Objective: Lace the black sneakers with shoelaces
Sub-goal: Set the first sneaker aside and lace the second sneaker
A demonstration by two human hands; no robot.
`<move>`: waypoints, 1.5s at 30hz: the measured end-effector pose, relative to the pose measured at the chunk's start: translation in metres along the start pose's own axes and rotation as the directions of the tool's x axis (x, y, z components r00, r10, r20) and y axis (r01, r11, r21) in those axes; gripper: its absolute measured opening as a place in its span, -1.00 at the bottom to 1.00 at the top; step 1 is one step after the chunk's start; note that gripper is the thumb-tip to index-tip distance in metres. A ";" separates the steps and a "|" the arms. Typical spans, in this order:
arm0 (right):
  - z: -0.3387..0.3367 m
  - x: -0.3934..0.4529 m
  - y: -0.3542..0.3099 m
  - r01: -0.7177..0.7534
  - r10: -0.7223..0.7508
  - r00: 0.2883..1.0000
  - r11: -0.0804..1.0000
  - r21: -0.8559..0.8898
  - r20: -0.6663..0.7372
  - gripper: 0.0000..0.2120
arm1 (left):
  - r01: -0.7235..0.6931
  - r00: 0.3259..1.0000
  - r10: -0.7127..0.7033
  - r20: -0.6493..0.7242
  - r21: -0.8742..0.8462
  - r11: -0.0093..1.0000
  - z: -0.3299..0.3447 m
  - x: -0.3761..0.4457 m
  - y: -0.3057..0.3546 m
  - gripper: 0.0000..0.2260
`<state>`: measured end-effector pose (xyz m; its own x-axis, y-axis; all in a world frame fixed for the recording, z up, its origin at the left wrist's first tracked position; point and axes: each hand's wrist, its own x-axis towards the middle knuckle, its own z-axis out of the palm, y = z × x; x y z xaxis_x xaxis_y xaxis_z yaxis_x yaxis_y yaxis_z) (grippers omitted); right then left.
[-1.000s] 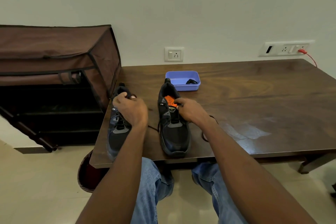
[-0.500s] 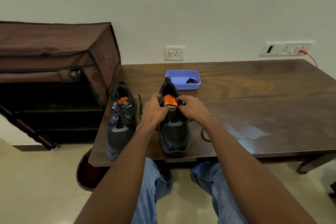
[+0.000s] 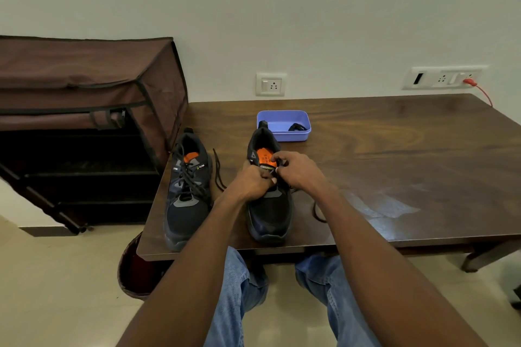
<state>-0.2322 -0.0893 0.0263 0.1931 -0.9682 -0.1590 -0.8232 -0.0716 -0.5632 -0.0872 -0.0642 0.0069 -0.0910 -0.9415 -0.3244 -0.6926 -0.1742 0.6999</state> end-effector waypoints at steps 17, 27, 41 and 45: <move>0.004 0.001 -0.001 -0.017 0.017 1.000 1.000 0.023 0.001 -0.61 | 0.184 0.859 -0.318 -0.401 -0.339 0.923 -0.019 -0.006 -0.010 -0.90; 0.006 -0.002 -0.004 0.003 -0.004 1.000 0.999 0.047 0.015 -0.40 | -0.088 0.981 0.130 -0.146 0.264 0.961 0.002 0.002 0.002 -0.81; 0.006 -0.002 -0.005 -0.013 0.013 1.000 0.999 0.032 0.014 -0.61 | 0.107 0.690 -0.255 -0.677 -0.253 0.961 -0.027 -0.020 -0.006 -0.83; 0.005 -0.005 -0.006 -0.006 0.006 1.000 0.999 0.053 -0.014 -0.69 | -0.073 0.880 0.083 -0.468 0.040 0.997 -0.015 -0.009 0.001 -0.64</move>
<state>-0.2258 -0.0827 0.0266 0.1806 -0.9718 -0.1516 -0.7951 -0.0536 -0.6042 -0.0764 -0.0597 0.0199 0.1977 -0.9777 0.0706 -0.7121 -0.0937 0.6957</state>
